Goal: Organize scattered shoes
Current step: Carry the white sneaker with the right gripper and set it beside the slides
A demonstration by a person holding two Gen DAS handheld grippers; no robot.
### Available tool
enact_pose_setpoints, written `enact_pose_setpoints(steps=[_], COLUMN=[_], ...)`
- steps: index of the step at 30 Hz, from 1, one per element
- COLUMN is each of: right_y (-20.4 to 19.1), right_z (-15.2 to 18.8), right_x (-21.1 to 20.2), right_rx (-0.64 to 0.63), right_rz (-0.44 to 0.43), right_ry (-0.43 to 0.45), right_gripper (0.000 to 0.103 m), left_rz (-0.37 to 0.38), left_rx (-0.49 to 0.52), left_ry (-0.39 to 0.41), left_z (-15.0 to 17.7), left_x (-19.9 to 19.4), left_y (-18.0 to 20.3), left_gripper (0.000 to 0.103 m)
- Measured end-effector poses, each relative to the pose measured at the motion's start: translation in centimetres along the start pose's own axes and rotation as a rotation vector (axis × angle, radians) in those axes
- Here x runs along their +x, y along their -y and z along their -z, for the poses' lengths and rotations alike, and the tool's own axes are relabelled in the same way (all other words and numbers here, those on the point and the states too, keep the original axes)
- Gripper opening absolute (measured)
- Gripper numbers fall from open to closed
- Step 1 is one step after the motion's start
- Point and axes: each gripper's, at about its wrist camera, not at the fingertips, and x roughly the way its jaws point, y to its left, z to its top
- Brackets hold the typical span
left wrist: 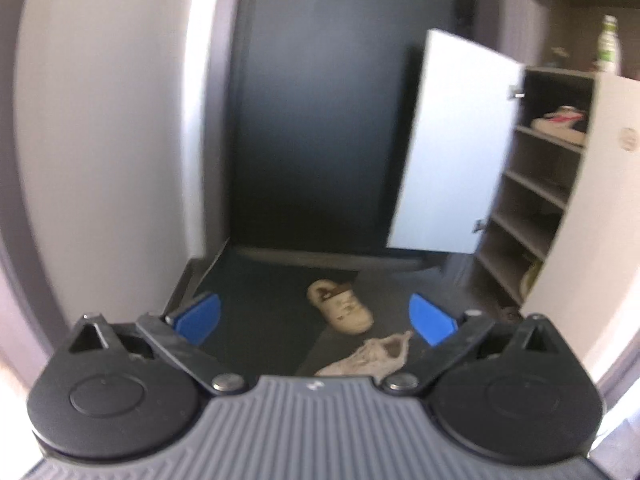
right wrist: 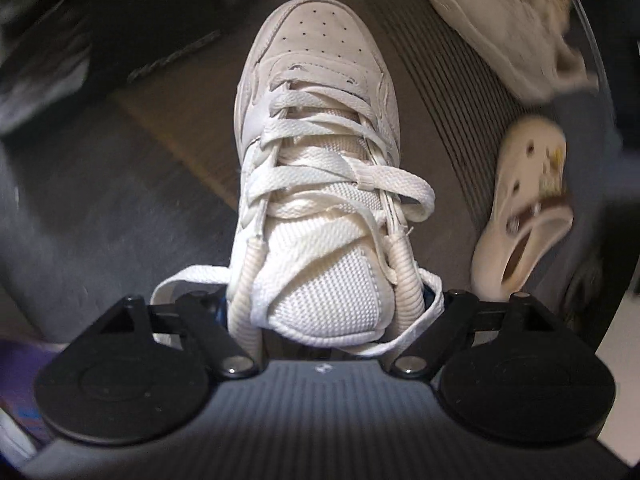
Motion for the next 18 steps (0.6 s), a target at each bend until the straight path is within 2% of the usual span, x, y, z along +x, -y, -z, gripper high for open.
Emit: enact_pose_setpoints(steps=[1, 4, 7, 11, 14, 18], right_y=[0.5, 1.0, 0.9, -0.6, -0.7, -1.3], right_z=[-0.2, 0.0, 2.0, 4.5, 5.3, 5.5], right_x=[0.3, 1.4, 2.0, 3.8, 4.1, 4.2], right_rx=[0.088, 0.243, 0.429, 0.638, 0.741, 0.801], right_rz=[-0.019, -0.058, -0.094, -0.101, -0.130, -0.166], right_ry=[-0.026, -0.059, -0.058, -0.059, -0.050, -0.045], right_gripper=[0.085, 0.085, 0.085, 0.085, 0.085, 0.087], left_rz=[0.006, 0.015, 0.031, 0.058, 0.057, 0.034], left_rx=[0.016, 0.035, 0.051, 0.032, 0.023, 0.020], left_ry=[-0.001, 0.020, 0.043, 0.020, 0.009, 0.006], left_z=[0.1, 0.0, -0.3, -0.5, -0.6, -0.5], left_x=[-0.2, -0.7, -1.1, -1.0, -0.8, -0.3], left_y=[0.5, 1.1, 1.1, 0.3, -0.4, -1.0], left_gripper=[0.102, 0.102, 0.102, 0.102, 0.102, 0.102])
